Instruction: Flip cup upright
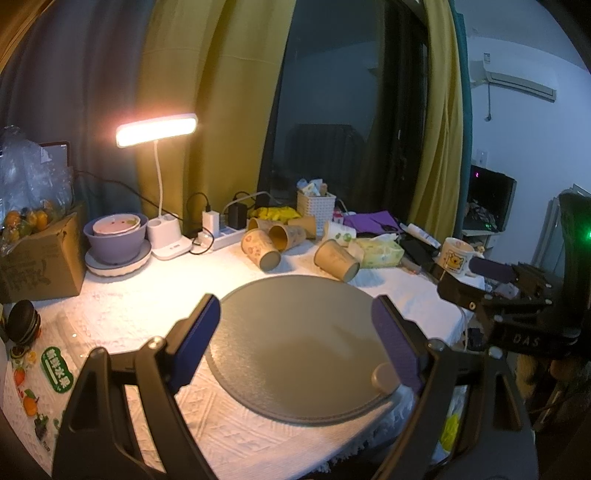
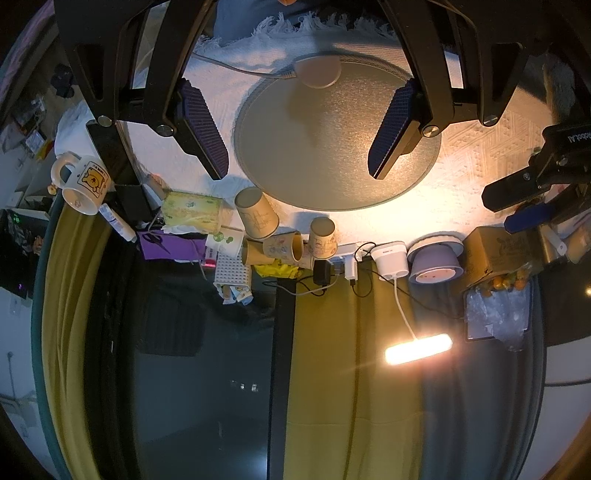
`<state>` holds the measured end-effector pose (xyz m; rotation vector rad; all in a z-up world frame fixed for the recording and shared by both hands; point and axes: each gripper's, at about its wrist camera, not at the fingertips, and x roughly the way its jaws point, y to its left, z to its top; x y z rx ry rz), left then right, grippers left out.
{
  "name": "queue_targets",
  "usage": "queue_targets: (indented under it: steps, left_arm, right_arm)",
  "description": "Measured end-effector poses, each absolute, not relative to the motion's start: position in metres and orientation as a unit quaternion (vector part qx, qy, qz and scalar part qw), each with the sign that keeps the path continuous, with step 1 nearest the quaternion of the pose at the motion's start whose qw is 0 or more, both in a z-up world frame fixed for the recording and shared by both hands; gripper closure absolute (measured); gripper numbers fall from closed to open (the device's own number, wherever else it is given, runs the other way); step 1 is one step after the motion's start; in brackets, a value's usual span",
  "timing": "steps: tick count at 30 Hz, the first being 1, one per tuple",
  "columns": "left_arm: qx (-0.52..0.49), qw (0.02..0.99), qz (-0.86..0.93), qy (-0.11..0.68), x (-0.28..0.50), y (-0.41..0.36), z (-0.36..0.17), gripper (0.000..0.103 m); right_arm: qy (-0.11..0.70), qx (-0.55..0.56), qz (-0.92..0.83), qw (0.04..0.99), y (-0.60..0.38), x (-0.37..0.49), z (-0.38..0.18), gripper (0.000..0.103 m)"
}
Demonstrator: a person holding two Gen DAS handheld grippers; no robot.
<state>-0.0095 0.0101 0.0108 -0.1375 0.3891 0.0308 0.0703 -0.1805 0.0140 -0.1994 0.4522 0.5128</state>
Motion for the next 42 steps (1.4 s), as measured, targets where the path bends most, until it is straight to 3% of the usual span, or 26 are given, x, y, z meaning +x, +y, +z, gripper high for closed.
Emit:
queue_targets:
  steps: [42]
  left_arm:
    - [-0.071,0.979,0.015,0.191,-0.0111,0.0117,0.0119,0.018]
  right_arm:
    - [0.218,-0.100,0.251,0.938,-0.1797,0.0712,0.0125,0.022]
